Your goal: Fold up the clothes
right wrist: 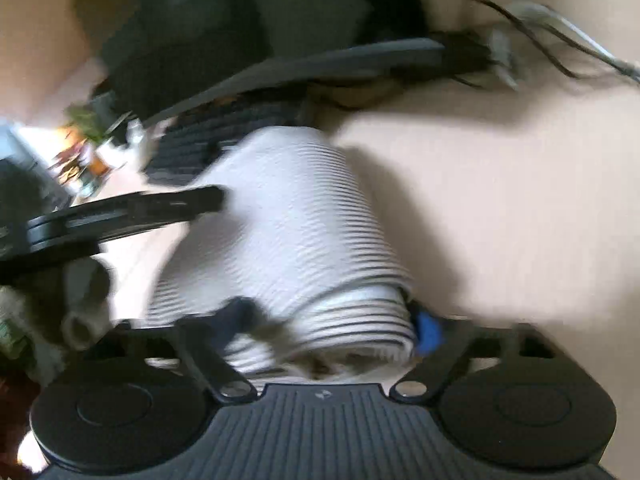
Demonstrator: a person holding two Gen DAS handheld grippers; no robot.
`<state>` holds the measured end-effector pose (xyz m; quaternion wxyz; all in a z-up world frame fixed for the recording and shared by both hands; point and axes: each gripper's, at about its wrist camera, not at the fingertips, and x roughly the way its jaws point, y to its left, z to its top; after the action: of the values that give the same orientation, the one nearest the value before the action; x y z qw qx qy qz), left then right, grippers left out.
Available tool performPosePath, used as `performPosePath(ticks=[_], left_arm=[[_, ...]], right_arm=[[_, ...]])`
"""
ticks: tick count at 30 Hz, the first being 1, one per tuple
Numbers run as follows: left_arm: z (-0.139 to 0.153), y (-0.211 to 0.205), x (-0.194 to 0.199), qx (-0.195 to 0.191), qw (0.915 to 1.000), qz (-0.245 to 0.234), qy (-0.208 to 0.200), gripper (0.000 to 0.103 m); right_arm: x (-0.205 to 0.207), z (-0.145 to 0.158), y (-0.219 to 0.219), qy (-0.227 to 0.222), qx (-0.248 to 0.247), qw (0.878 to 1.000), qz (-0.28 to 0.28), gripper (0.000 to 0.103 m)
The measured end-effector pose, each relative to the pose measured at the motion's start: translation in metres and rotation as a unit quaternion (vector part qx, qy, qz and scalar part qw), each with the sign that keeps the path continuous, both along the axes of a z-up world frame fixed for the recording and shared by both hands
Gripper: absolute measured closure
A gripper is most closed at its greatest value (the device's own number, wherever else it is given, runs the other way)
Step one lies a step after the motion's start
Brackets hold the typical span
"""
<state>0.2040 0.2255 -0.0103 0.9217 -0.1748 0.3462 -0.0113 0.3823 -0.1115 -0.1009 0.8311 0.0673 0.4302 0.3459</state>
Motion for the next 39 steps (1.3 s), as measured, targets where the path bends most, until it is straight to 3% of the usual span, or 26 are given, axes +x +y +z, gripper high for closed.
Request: performPosePath(ticks=[2, 5, 8, 10, 11, 14, 19, 21, 24, 28, 32, 35, 37, 39], left_arm=[[-0.003, 0.004, 0.000, -0.007, 0.9999, 0.009, 0.001, 0.046], [-0.006, 0.012, 0.003, -0.040, 0.9990, 0.018, 0.003, 0.046], [-0.007, 0.005, 0.003, -0.028, 0.9996, -0.001, -0.002, 0.044], [-0.007, -0.001, 0.001, -0.016, 0.9998, -0.009, -0.006, 0.044], [-0.007, -0.001, 0.000, -0.014, 0.9999, -0.008, -0.006, 0.044], [-0.007, 0.001, 0.001, -0.019, 0.9998, 0.001, -0.002, 0.043], [-0.009, 0.003, 0.001, -0.027, 0.9995, 0.017, 0.003, 0.042], [-0.008, 0.001, 0.002, -0.021, 0.9996, 0.019, 0.003, 0.042], [-0.008, -0.002, 0.002, -0.014, 0.9996, 0.022, 0.005, 0.041], [-0.008, -0.005, 0.002, -0.006, 0.9996, 0.026, 0.005, 0.041], [-0.007, -0.010, 0.004, 0.008, 0.9994, 0.032, 0.007, 0.039], [-0.007, -0.014, 0.004, 0.013, 0.9993, 0.035, 0.007, 0.036], [-0.007, -0.018, 0.004, 0.019, 0.9992, 0.036, 0.004, 0.032], [-0.007, -0.023, 0.004, 0.030, 0.9987, 0.041, 0.002, 0.029]], right_arm=[[-0.006, 0.022, 0.009, -0.058, -0.011, 0.998, 0.024, 0.041], [-0.002, 0.041, 0.014, -0.095, -0.026, 0.995, 0.033, 0.044], [-0.001, 0.021, 0.011, -0.100, -0.080, 0.991, 0.032, 0.043], [-0.004, 0.007, 0.006, -0.104, -0.089, 0.990, 0.019, 0.032], [-0.006, 0.003, 0.004, -0.108, -0.093, 0.990, 0.014, 0.031], [-0.010, 0.015, 0.013, -0.130, -0.097, 0.987, 0.011, 0.031], [-0.040, 0.043, 0.017, -0.210, -0.086, 0.973, 0.039, 0.023], [-0.046, 0.040, 0.018, -0.213, -0.078, 0.973, 0.041, 0.023], [-0.056, 0.035, 0.022, -0.246, -0.101, 0.964, 0.023, 0.023], [-0.064, 0.049, 0.009, -0.283, -0.084, 0.955, 0.015, 0.023], [-0.063, 0.053, 0.023, -0.265, -0.074, 0.958, 0.085, 0.023], [-0.056, 0.023, 0.039, -0.221, -0.111, 0.961, 0.126, 0.023], [-0.055, 0.001, 0.045, -0.212, -0.131, 0.958, 0.140, 0.015], [-0.058, -0.001, 0.045, -0.222, -0.123, 0.956, 0.144, 0.009]])
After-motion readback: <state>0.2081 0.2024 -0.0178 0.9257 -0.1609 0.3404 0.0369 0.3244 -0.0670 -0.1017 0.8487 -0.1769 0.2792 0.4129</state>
